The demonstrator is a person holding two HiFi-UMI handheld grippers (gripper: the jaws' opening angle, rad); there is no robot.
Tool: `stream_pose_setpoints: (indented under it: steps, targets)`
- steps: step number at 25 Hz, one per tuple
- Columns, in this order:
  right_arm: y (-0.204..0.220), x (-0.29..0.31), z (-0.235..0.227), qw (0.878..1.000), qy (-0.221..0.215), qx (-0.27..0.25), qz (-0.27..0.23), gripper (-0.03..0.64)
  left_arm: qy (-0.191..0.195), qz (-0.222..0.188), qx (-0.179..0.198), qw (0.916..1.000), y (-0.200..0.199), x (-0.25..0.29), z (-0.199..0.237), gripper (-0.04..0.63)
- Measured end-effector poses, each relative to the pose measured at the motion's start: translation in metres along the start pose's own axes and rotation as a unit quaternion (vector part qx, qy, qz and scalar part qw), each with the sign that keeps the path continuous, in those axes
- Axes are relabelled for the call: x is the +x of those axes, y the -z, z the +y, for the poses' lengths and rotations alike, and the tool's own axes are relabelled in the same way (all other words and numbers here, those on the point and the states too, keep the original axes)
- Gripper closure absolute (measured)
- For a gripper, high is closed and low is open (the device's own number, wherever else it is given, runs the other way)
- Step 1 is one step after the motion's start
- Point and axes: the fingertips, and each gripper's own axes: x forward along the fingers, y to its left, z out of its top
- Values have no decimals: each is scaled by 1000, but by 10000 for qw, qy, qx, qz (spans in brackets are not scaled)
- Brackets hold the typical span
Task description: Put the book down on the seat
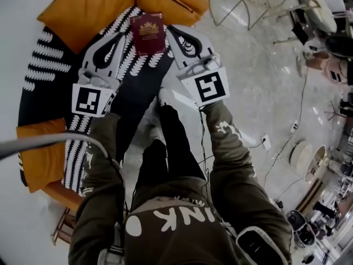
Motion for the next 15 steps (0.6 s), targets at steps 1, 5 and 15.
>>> stream_pose_setpoints:
  steps: [1, 5, 15]
  targets:
    - [-22, -11, 6, 10000, 32, -55, -60, 606, 70, -11, 43, 10000, -20, -11, -8, 591]
    - [-107, -58, 27, 9994, 163, -211, -209, 606, 222, -51, 192, 9996, -106, -55, -33, 591]
    - [-278, -149, 68, 9979, 256, -161, -570, 606, 338, -487, 409, 9974, -283, -135, -82, 591]
